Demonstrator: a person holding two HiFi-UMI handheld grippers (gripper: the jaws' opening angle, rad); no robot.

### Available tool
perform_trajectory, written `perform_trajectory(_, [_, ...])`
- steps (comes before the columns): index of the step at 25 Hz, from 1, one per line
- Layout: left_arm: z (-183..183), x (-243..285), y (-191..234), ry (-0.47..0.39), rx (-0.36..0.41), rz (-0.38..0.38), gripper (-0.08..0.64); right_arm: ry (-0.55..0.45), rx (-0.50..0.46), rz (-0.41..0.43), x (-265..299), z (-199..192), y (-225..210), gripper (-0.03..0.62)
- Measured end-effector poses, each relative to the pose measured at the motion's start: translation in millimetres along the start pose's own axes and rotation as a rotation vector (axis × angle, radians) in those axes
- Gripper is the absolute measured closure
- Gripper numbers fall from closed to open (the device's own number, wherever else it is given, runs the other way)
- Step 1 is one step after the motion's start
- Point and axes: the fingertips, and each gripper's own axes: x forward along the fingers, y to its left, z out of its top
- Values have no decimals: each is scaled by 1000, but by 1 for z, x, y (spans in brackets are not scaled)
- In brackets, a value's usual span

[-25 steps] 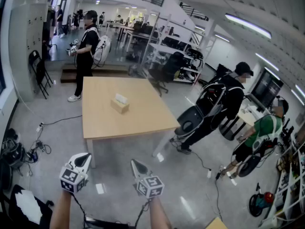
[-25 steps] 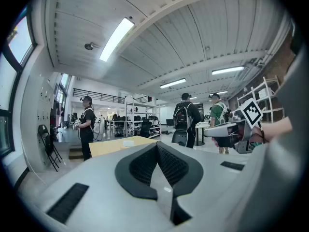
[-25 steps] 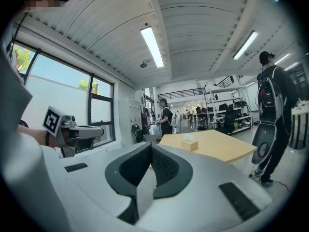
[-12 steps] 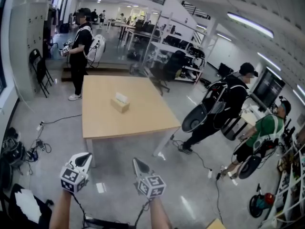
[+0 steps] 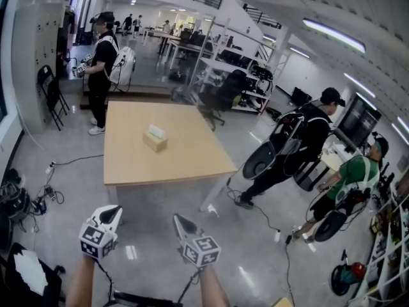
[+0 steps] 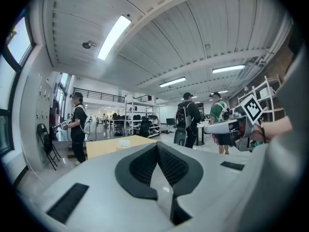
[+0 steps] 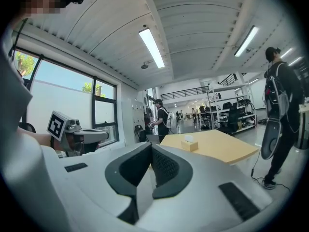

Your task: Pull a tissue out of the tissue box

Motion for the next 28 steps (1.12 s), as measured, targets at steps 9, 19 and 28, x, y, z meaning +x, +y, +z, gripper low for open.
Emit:
perform_trajectory(9, [-5, 6, -25, 1, -22, 18, 552, 11, -10, 21, -16, -6, -16, 581])
perform_trajectory(19, [-11, 22, -11, 17, -28, 25, 552, 10, 18, 42, 8, -15, -23, 581])
perform_trajectory(28, [-9, 69, 34, 19, -20, 5, 552, 25, 4, 27, 68, -5, -43, 581])
